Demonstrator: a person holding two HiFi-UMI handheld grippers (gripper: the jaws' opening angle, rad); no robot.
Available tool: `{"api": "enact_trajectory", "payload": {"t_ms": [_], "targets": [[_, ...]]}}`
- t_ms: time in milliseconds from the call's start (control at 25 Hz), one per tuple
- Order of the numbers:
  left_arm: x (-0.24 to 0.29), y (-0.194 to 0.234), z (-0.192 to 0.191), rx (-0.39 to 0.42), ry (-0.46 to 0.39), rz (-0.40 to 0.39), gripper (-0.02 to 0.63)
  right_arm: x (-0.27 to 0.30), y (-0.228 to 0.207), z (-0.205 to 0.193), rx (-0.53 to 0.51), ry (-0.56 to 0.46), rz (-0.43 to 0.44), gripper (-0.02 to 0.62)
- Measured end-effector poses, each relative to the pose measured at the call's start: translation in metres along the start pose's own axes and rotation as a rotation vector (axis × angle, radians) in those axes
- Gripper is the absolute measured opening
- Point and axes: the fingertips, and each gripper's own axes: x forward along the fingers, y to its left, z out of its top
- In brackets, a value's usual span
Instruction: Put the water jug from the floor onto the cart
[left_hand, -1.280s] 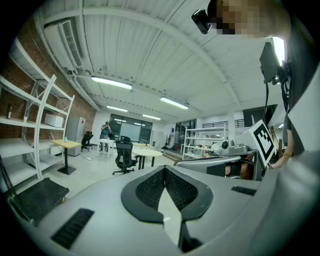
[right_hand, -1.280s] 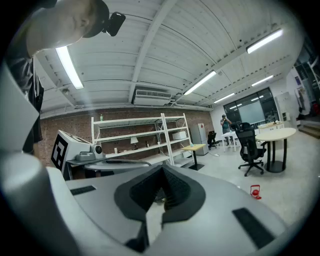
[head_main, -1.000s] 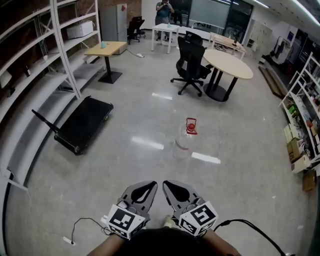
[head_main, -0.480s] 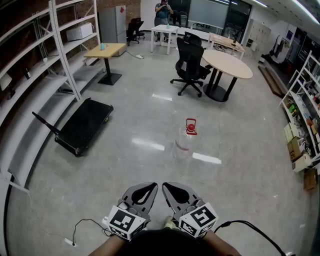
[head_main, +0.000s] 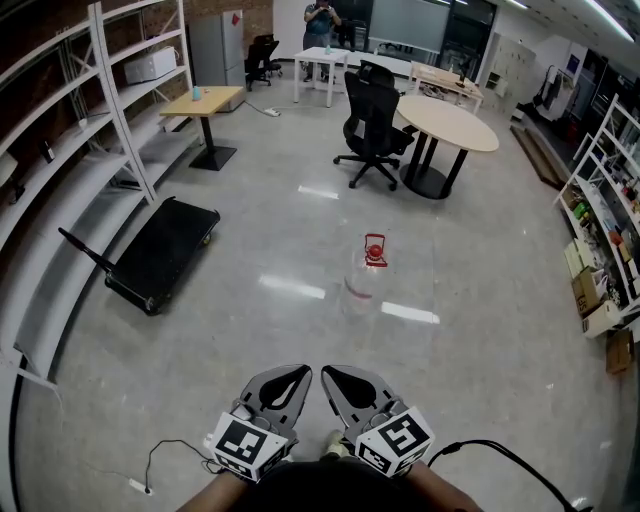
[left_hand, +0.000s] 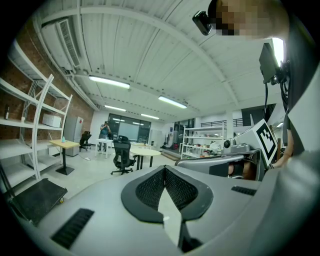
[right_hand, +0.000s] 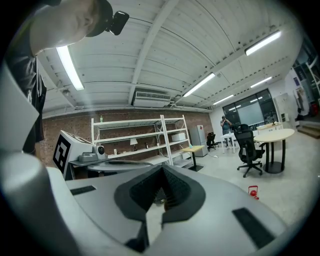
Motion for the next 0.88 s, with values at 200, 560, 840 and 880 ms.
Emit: {"api": "enact_trajectory", "payload": {"t_ms": [200,560,840,880], "targets": [[0.012,-0.009,0.003,0.006,-0.002,-0.01,0.0,-0.01,-0.01,0.011,0.008,-0.045,0.01,0.002],[0.069,-0.036,0.0,0.0,0.001,-0.016,0.0,-0.041,-0.069,0.014,0.006,-0.071,-0.023,0.002],[0.113,-0.036,-0.006,-0.007,0.043,-0.012,0.0,-0.044,-0.118,0.017,0.044,-0.084,-0.039,0.003],[0.119,-0.031,-0.006,-0.007,0.045,-0.009,0.0,-0.041,-0.124,0.018,0.047,-0.085,-0.039,0.003]]}}
